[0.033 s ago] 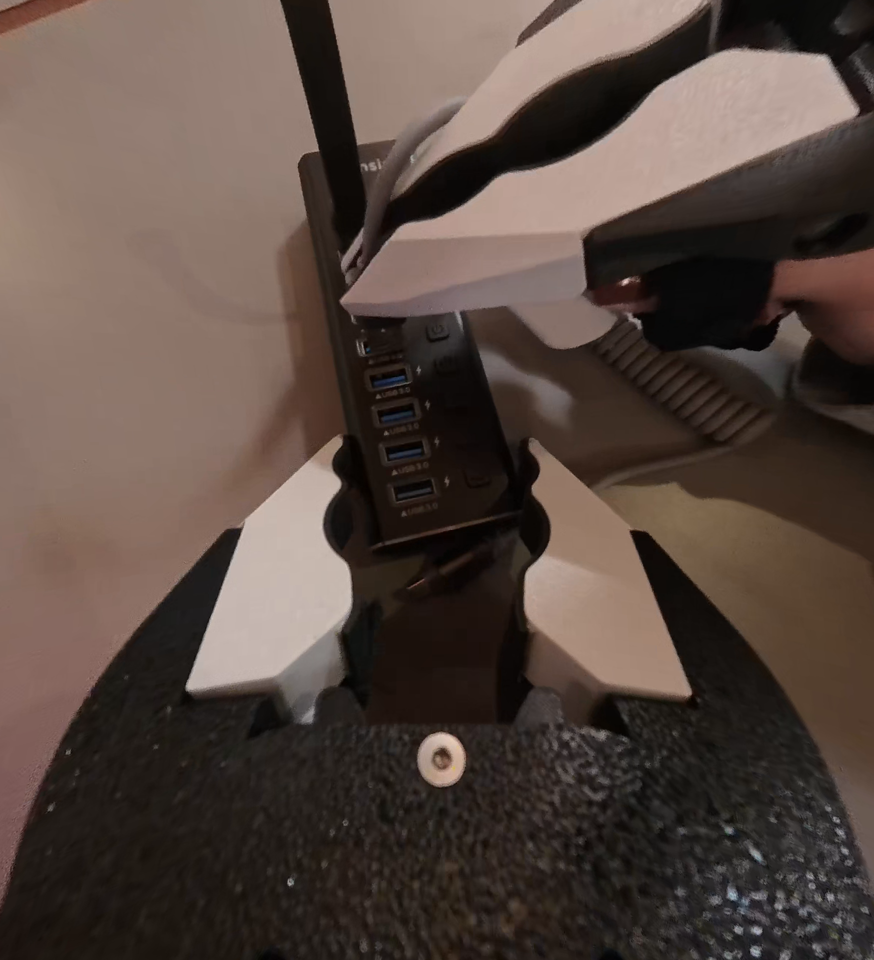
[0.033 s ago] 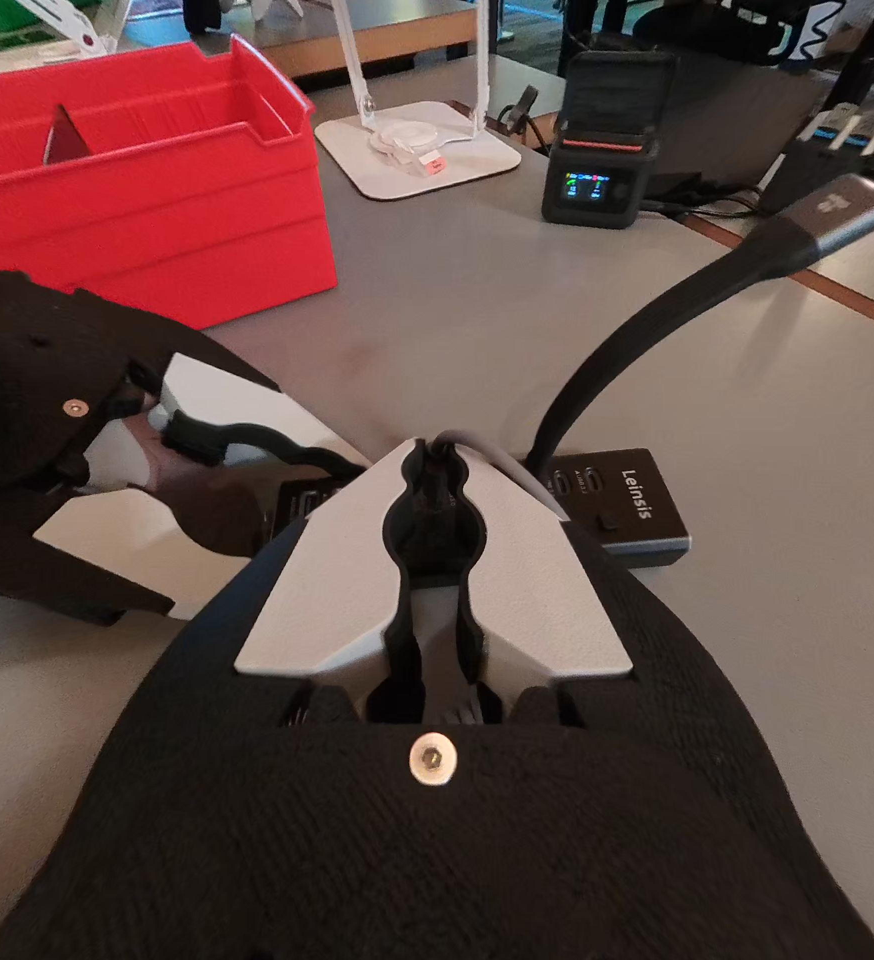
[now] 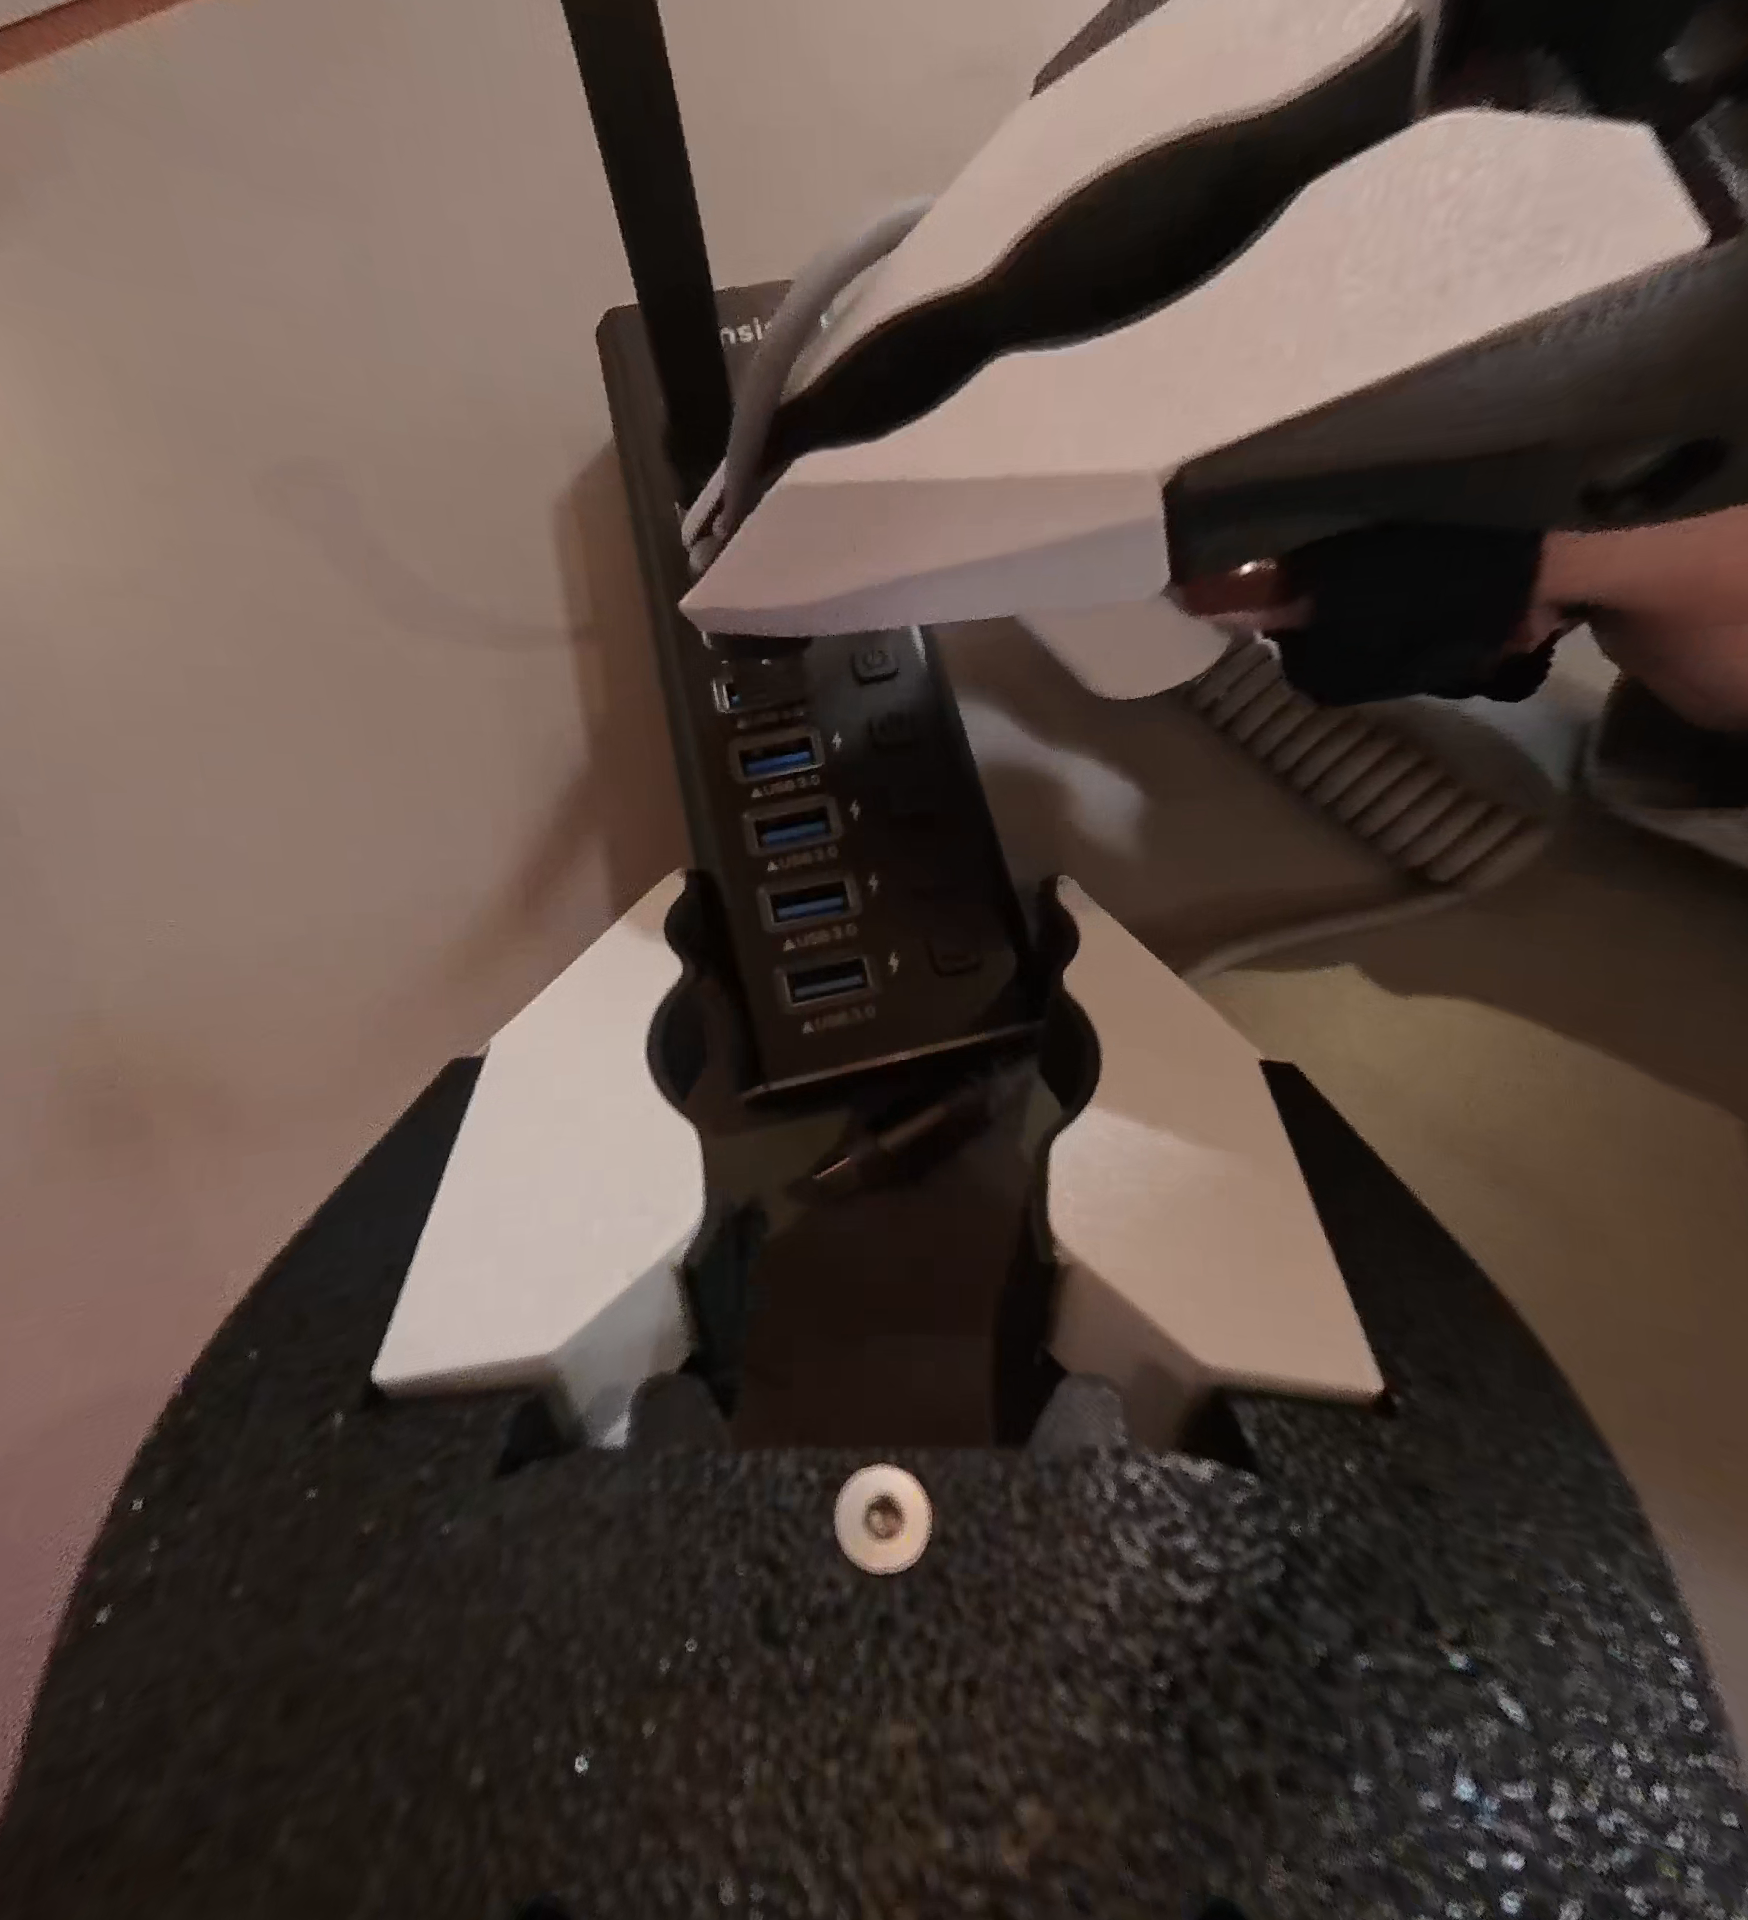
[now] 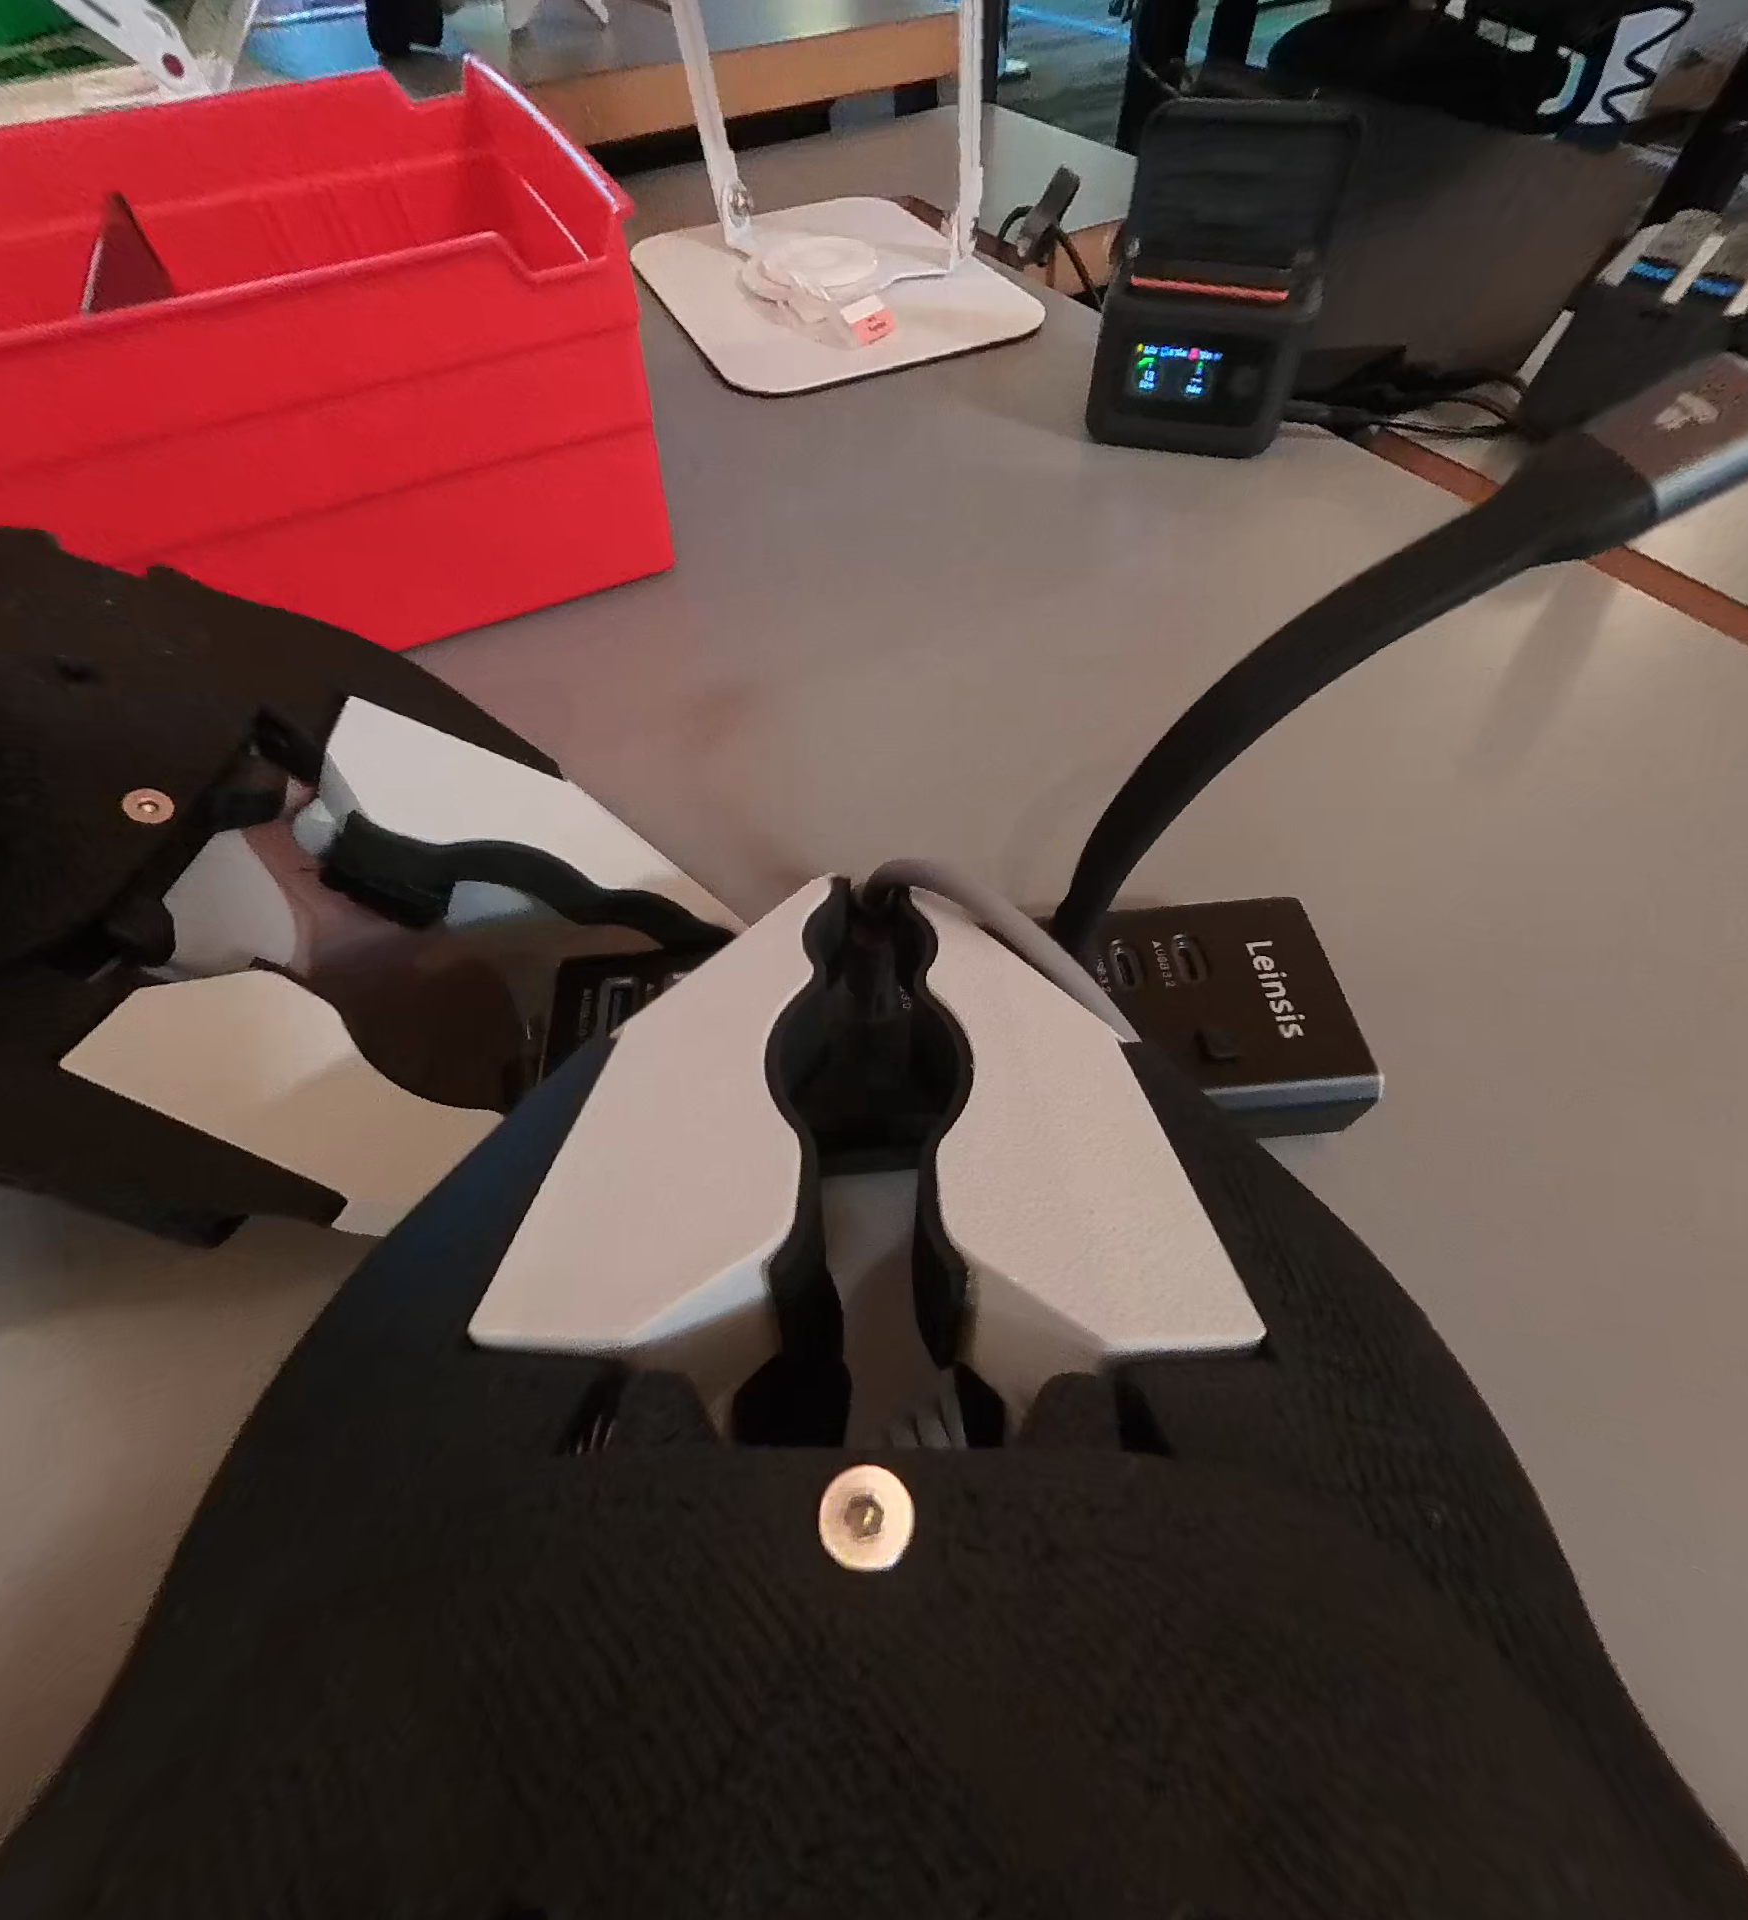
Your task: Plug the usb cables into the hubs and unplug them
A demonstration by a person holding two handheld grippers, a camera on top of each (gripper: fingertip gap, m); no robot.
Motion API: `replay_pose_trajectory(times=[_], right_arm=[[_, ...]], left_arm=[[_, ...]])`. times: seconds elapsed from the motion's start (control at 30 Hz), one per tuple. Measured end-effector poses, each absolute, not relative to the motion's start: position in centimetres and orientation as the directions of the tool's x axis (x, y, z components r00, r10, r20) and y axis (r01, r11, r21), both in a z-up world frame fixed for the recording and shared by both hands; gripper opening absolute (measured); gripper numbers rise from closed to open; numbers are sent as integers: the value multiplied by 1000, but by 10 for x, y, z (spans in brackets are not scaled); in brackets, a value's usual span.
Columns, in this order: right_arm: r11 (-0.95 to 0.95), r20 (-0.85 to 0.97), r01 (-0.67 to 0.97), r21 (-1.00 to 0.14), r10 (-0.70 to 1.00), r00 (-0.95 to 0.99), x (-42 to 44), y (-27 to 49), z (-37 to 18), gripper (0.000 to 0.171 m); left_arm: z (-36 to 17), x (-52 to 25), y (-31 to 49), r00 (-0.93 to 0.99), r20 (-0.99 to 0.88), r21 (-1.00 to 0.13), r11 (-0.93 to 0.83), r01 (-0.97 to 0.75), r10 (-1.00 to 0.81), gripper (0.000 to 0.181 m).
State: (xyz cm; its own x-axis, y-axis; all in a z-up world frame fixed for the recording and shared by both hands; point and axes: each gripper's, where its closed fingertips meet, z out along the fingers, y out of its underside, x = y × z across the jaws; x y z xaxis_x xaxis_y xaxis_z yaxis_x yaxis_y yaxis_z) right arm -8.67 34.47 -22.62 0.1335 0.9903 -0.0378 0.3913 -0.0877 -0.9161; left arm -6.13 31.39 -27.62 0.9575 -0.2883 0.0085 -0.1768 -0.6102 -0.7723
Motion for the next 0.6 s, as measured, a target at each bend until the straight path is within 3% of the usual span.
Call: replay_pose_trajectory(times=[0.27, 0.47, 0.6], right_arm=[[5, 59, 406, -914, 991, 121, -89, 345, -228, 6], [-92, -52, 387, -918, 992, 114, -85, 343, -232, 7], [-79, -28, 417, -905, 991, 128, -87, 343, -235, 8]], left_arm=[[-276, -61, 314, 959, 5, -778, -603, -175, -285, 61], [-276, -61, 314, 958, 4, -779, -602, -176, -286, 61], [-276, -61, 314, 958, 4, -779, -602, -176, -286, 61]])
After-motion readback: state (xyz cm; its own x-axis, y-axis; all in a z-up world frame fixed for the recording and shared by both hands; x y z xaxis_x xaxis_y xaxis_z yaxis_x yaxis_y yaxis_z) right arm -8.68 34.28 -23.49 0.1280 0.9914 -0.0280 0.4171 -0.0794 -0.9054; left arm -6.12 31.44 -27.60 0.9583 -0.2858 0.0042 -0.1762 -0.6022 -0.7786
